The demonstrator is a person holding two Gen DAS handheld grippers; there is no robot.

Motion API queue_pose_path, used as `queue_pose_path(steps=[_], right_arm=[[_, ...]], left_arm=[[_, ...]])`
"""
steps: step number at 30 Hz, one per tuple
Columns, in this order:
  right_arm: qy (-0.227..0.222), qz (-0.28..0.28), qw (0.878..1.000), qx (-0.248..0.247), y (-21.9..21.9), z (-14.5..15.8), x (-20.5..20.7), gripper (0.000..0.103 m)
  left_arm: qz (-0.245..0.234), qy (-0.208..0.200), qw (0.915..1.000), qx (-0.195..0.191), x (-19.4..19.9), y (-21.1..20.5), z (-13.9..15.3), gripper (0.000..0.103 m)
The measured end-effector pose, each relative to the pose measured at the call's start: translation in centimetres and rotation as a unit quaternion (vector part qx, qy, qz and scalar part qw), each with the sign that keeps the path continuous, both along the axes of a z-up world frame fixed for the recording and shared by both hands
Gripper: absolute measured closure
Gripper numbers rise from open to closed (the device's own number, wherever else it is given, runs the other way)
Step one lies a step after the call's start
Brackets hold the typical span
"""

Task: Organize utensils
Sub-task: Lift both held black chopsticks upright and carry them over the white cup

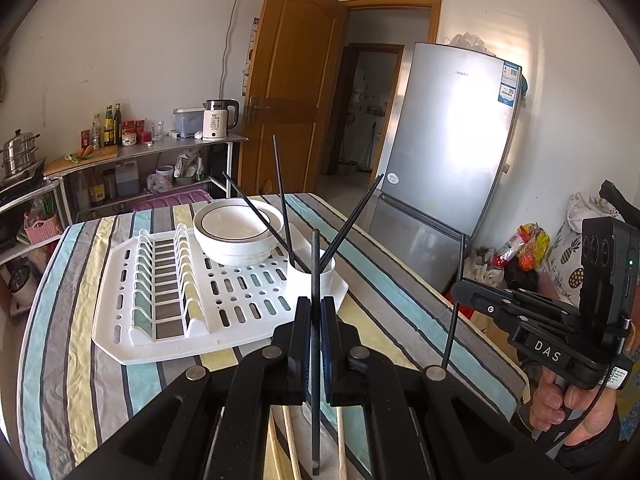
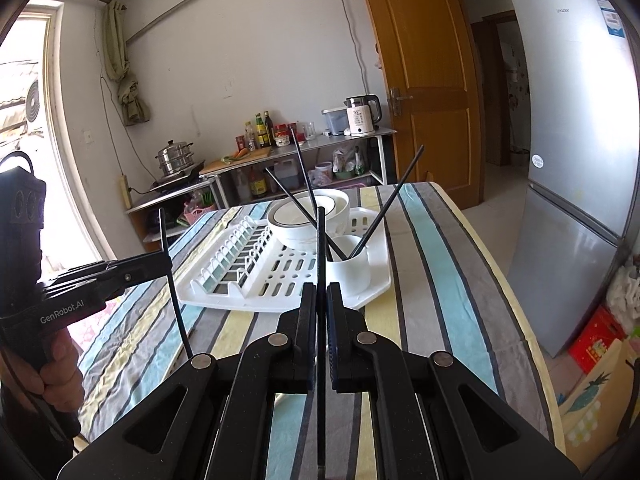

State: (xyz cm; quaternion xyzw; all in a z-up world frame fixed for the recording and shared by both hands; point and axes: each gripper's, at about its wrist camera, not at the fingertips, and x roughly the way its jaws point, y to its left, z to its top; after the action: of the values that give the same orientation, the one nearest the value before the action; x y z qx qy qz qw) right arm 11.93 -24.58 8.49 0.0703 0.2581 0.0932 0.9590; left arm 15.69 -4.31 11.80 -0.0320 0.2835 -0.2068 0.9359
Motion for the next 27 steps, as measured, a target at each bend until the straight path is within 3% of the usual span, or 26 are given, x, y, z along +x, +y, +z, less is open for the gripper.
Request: queue_pose_path(steps=[27], right_arm=[[-0.033,-0.004,0.999,-0.001,-0.4,2.4,-0.6,0.098]], left_arm=[[0.005,-0.015,0.9999,0.002,0.4,-0.1,2.5,0.099]])
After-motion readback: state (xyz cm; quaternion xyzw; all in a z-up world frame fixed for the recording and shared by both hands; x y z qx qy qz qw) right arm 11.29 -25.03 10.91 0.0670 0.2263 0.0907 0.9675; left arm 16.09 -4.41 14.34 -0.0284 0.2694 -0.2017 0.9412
